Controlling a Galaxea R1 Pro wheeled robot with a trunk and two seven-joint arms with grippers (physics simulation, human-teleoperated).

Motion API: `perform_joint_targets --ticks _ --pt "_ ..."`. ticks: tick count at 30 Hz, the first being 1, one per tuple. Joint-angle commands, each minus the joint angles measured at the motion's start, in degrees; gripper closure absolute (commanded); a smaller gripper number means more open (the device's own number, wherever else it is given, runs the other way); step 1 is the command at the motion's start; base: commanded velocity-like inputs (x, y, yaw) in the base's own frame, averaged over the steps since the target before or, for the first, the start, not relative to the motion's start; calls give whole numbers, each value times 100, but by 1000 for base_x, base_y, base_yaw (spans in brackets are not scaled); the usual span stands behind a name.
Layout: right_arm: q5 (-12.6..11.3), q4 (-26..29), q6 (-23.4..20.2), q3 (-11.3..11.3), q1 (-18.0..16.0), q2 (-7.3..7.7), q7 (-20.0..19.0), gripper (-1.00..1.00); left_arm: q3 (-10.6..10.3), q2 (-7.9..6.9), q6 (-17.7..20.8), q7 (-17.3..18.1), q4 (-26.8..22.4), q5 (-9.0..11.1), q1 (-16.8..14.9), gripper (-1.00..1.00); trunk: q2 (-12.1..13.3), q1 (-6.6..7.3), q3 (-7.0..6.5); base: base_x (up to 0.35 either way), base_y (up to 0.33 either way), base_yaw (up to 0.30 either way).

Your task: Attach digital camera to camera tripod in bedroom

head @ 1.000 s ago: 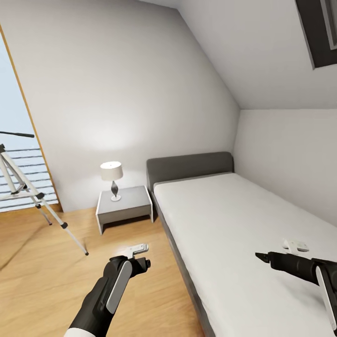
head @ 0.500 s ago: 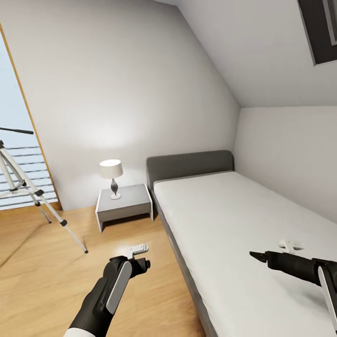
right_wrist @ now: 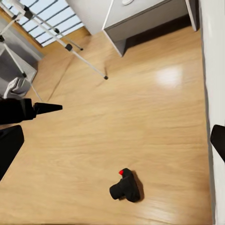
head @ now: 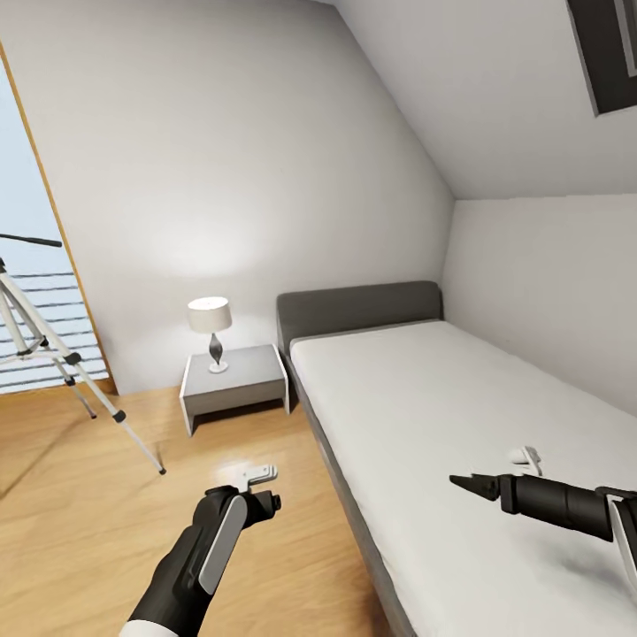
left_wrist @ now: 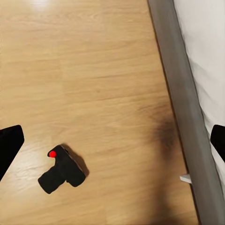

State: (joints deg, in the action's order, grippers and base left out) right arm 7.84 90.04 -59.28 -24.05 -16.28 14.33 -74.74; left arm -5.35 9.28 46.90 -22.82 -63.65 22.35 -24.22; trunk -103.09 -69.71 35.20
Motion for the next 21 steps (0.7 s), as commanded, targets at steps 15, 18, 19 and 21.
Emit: perform_joint_targets --ticks 15,18,19,21 --pt "65 5 -44 -11 -7 13 -326 -100 -5 -5 8 -64 60 59 -4 -100 -606 -330 276 0 0 0" --pt "67 5 -46 -11 -7 19 -328 -100 -7 -5 5 -64 100 57 -4 -100 -727 -396 330 0 0 0" --pt "67 5 -47 -12 -7 24 -329 -100 -8 -5 5 -64 110 56 -4 -100 -767 -418 348 0 0 0" --pt "68 5 -49 -12 -7 31 -330 -100 -8 -5 4 -63 125 53 -4 -100 -847 -461 384 0 0 0"
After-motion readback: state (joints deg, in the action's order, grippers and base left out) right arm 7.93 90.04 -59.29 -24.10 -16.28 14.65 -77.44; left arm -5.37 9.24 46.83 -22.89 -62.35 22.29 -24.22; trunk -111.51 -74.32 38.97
